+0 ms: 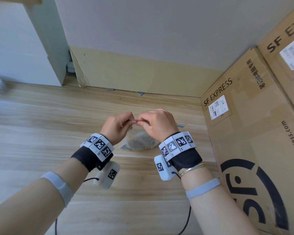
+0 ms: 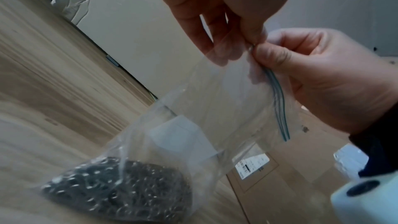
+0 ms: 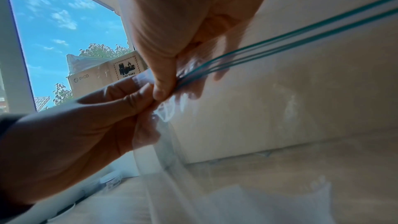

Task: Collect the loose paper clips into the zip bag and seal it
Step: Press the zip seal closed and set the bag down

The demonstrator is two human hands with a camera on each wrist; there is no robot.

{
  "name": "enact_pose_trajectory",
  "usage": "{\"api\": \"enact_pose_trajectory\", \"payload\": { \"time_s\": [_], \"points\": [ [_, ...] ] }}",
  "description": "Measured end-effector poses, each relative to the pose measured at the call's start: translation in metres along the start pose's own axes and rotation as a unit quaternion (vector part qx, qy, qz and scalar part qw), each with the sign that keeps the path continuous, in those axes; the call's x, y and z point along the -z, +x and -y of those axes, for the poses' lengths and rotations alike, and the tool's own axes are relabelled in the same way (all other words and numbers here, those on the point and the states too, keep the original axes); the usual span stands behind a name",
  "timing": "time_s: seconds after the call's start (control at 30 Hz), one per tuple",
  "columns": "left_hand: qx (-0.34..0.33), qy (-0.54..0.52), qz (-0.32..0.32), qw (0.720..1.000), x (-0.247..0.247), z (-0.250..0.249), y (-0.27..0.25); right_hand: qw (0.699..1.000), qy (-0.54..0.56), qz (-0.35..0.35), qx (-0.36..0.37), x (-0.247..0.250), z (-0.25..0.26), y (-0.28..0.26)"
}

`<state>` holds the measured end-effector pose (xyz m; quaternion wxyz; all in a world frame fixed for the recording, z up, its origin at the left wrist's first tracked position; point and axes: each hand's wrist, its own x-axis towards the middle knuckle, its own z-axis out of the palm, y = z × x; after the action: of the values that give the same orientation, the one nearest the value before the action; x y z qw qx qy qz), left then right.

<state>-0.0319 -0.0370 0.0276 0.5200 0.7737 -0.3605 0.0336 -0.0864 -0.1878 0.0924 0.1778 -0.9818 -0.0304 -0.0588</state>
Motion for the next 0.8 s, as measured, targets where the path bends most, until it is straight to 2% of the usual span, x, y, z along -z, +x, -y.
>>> {"api": "enact_pose_trajectory", "payload": {
  "time_s": [0.13,0.27,0.43,0.8],
  "points": [
    [0.015,0.005,-0.008,1.000,0.010,0.003,0.008,1.000,-0.013,-0.024,-0.011,0.010,-0.008,-0.003],
    [0.040,0.015,-0.008,0.999,0.018,0.009,0.008,0.999,-0.010,0.005,-0.037,0.013,-0.020,-0.010],
    [0.077,0.026,-0.014,0.997,0.025,0.014,0.006,0.997,-0.006,0.009,-0.074,0.016,-0.035,-0.016],
    [0.087,0.029,-0.015,0.996,0.029,0.015,0.009,0.988,-0.001,0.001,-0.157,0.019,-0.062,-0.026]
  ]
}}
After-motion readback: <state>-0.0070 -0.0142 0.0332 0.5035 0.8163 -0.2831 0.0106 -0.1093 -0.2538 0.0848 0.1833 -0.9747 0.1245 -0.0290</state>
